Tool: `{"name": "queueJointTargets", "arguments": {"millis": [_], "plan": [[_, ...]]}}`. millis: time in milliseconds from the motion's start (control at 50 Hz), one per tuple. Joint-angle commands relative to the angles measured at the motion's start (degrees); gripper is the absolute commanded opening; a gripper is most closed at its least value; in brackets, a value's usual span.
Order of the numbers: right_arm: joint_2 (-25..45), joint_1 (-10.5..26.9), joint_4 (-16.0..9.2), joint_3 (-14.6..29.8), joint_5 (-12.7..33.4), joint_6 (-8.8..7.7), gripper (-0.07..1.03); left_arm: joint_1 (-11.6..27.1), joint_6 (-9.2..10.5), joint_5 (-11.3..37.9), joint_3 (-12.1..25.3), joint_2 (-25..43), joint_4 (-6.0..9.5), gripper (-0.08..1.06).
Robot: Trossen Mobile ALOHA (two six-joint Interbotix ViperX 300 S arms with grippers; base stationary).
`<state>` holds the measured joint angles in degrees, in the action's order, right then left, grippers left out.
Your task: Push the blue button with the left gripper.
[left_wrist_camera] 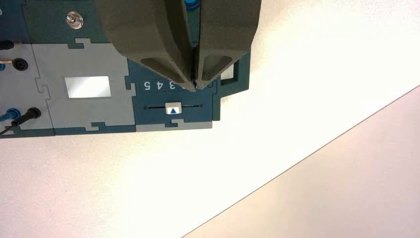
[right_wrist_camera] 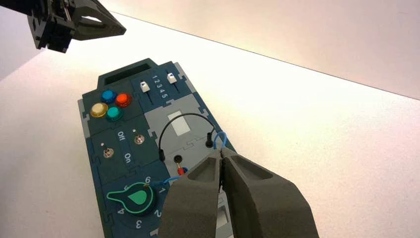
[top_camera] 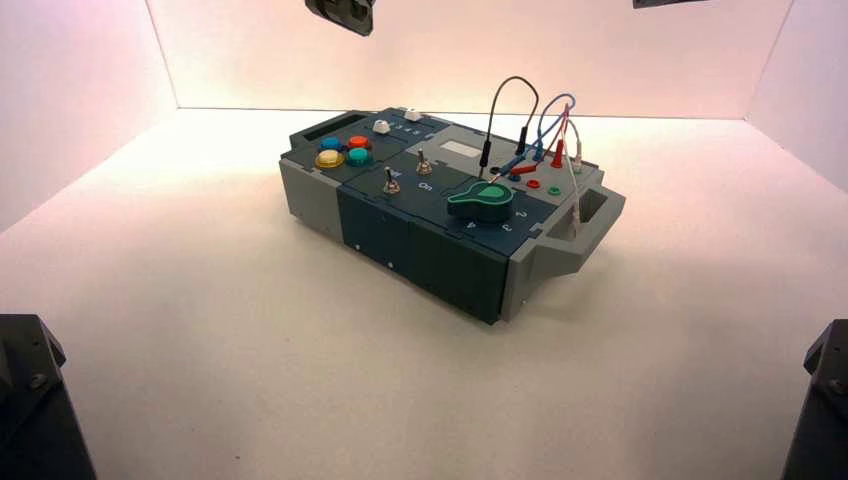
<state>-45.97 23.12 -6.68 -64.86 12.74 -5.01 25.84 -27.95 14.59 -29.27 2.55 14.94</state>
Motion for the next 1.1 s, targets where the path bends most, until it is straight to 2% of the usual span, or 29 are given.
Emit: {"name": "queueJointTargets", "arguments": {"millis": [20, 320, 460, 780, 1000, 1100], "plan": [[0.0, -0.18, -0.18, 0.79, -0.09, 0.09, -0.02, -0.18, 0.18, -0.62, 0.62, -1.93, 0.18, -0.03], [0.09, -0.26, -0.18, 0.79, 0.26, 0.09, -0.02, -0.18, 0.09, -0.44, 0.62, -2.2, 0.18, -0.03], [0.09, -0.18, -0.44, 1.05, 1.49, 0.09, -0.02, -0.09, 0.09, 1.49, 1.49, -2.72, 0.18, -0.03], [-0.09, -0.18, -0.79, 4.22, 7.56, 0.18, -0.02, -0.18, 0.09, 10.72, 5.01, -4.31, 0.18, -0.03], [-0.09, -0.18, -0.79, 7.56, 14.5, 0.18, -0.02, -0.7, 0.09, 21.09, 8.35, -4.39, -0.26, -0.03], [-0.09, -0.26, -0.88, 8.88, 17.58, 0.18, -0.02, -1.58, -0.09, 24.26, 9.23, -4.48, -0.62, -0.03]]}}
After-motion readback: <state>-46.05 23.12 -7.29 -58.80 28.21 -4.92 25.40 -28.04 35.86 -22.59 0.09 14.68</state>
